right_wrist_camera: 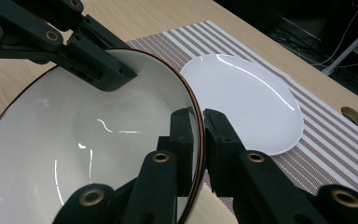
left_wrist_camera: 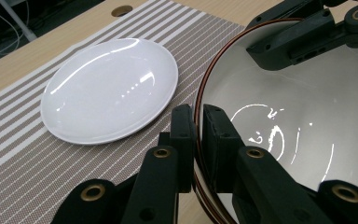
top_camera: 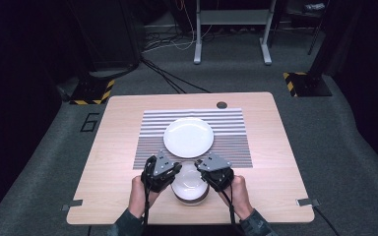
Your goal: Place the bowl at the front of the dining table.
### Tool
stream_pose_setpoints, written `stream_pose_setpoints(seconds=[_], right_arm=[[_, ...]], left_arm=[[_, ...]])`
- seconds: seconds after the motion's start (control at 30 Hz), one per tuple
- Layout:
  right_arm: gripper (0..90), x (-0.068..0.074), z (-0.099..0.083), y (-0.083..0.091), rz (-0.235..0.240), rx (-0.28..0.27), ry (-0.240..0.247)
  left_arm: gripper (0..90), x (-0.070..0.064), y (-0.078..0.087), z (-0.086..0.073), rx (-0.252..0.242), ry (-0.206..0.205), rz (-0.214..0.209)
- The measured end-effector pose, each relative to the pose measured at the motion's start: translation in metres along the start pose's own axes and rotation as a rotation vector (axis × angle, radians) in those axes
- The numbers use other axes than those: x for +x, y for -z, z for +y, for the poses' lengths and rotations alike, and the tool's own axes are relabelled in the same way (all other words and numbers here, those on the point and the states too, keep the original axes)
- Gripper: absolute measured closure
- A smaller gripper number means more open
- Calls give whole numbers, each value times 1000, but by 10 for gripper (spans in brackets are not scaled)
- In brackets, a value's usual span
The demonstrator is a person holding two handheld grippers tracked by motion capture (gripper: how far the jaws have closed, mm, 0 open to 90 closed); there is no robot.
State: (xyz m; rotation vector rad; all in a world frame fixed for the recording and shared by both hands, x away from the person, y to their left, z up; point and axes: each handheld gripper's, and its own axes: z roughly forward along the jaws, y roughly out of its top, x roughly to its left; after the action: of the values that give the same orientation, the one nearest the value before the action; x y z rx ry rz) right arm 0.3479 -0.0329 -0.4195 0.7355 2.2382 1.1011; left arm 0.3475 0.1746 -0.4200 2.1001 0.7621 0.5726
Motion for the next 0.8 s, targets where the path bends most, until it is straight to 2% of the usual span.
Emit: stream_pose_setpoints(seconds=[0.3,0.8], right_arm=[[823,1,5,8,-16,-24,6],[824,0,11,13,-37,-41,23]], left_arm=[[830,-3,6,5,-31,-12,11],[834,-2,11,11,-53,-29,25]])
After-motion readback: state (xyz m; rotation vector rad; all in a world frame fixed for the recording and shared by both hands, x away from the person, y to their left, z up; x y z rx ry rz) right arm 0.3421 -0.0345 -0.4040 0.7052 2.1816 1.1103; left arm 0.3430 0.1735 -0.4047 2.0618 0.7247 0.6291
